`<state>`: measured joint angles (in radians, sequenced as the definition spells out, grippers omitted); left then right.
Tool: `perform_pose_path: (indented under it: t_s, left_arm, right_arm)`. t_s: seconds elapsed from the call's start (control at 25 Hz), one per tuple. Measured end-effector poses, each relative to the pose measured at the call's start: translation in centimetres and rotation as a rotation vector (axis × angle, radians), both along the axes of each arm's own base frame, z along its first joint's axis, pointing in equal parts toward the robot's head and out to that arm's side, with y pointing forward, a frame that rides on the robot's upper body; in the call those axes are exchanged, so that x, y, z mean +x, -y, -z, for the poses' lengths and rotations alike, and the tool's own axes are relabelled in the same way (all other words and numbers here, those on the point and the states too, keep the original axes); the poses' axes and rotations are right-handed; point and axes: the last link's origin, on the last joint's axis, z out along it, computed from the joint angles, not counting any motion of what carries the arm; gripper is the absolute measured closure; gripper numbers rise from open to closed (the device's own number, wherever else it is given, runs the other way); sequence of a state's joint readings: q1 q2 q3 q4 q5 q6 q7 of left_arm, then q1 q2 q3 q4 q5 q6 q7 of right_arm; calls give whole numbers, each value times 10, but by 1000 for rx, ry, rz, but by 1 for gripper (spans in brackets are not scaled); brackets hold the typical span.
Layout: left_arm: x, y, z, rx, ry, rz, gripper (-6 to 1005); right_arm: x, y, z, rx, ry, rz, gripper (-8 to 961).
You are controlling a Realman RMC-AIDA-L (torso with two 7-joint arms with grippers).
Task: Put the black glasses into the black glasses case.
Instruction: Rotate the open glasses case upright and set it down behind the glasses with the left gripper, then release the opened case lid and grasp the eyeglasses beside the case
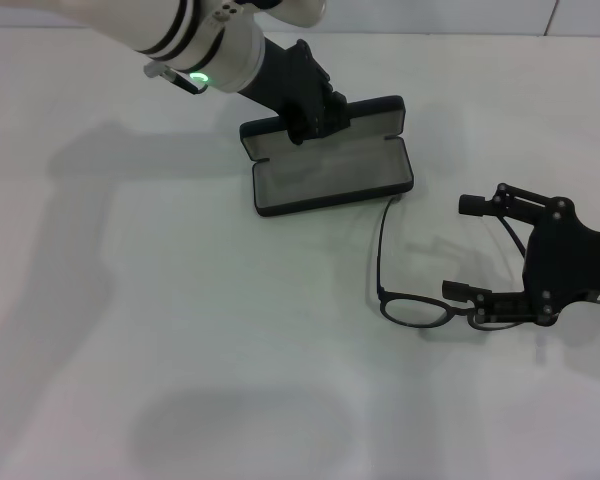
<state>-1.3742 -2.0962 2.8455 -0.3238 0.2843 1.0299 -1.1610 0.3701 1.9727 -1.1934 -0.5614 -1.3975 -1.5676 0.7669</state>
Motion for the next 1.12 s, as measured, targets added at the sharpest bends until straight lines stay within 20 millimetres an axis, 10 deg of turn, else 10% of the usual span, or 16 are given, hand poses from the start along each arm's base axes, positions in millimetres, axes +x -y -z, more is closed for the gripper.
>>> perform_pose_path:
  t_s: [1.0,1.12]
  left_arm:
    - [9,16,16,-103,-3,-46,720]
    - [11,20,14,-138,23,-58,578]
  right_arm:
    - [5,5,2,-3,-3,21,151]
    - [5,5,2,-3,-4,21,158]
